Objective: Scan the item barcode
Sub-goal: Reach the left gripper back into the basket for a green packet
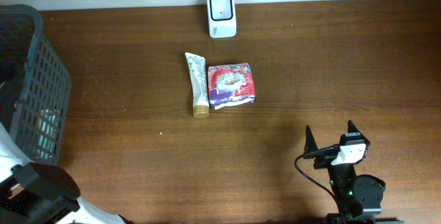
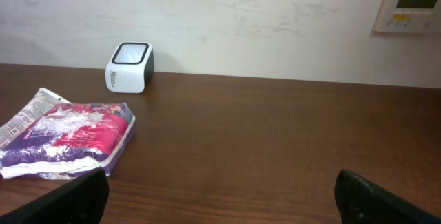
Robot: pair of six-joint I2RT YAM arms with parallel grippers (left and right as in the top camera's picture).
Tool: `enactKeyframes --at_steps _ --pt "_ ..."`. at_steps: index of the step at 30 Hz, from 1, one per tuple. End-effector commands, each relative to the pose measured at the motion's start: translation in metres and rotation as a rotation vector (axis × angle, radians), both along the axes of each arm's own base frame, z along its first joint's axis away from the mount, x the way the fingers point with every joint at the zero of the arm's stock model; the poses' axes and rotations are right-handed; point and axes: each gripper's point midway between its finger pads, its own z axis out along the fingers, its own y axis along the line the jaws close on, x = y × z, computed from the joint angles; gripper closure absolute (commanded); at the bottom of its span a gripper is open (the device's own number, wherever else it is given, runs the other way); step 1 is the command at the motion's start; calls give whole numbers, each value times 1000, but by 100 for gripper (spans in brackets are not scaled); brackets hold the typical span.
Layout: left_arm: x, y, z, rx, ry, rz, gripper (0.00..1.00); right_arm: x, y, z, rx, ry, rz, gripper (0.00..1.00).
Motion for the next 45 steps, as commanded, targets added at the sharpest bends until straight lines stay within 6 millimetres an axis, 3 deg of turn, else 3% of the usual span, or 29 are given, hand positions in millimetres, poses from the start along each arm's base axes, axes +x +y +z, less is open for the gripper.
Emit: enactKeyframes --at_steps 1,4,7,9,10,12,18,21,23,27,30,33,34,35,38,40,42,43,45 --pt "-23 30 -42 -89 88 82 1 0 1 -3 8 5 1 1" --pt "-27 35 -90 -142 269 -49 1 0 1 -3 8 5 0 1" --pt "-25 33 -120 -193 361 -177 0 0 1 -3 8 5 0 1" --pt "2 7 -132 -312 249 -375 0 0 1 -3 8 5 0 1" --pt "6 -1 -135 -349 229 -444 2 0 1 -3 8 5 0 1" --pt "-14 -3 -141 -421 263 -431 9 0 1 -3 8 5 1 1" --pt "-69 -2 -147 -646 231 -304 14 0 1 -3 8 5 0 1" --pt "-79 -11 -152 -747 208 -285 16 0 1 -3 8 5 0 1" --pt "-71 -22 -160 -800 157 -353 15 0 1 -3 8 5 1 1" --pt "-74 -30 -202 -901 189 -369 19 0 1 -3 8 5 1 1" --pt "-62 -13 -217 -827 157 -382 50 0 1 -3 8 5 1 1" --pt "-55 -4 -219 -782 135 -389 96 0 1 -3 8 5 0 1" --pt "-52 0 -217 -769 127 -386 100 0 1 -3 8 5 0 1" --pt "-46 5 -209 -752 104 -368 100 0 1 -3 8 5 0 1" --pt "-5 13 -143 -713 -116 -414 100 0 1 -3 8 5 0 1" --pt "27 18 -52 -621 -341 -442 100 0 1 -3 8 5 0 1" --pt "43 11 9 -575 -511 -480 100 0 1 -3 8 5 1 1" --pt "52 -1 51 -574 -651 -537 100 0 1 -3 8 5 0 1" --pt "57 -21 104 -582 -802 -594 100 0 1 -3 8 5 0 1"
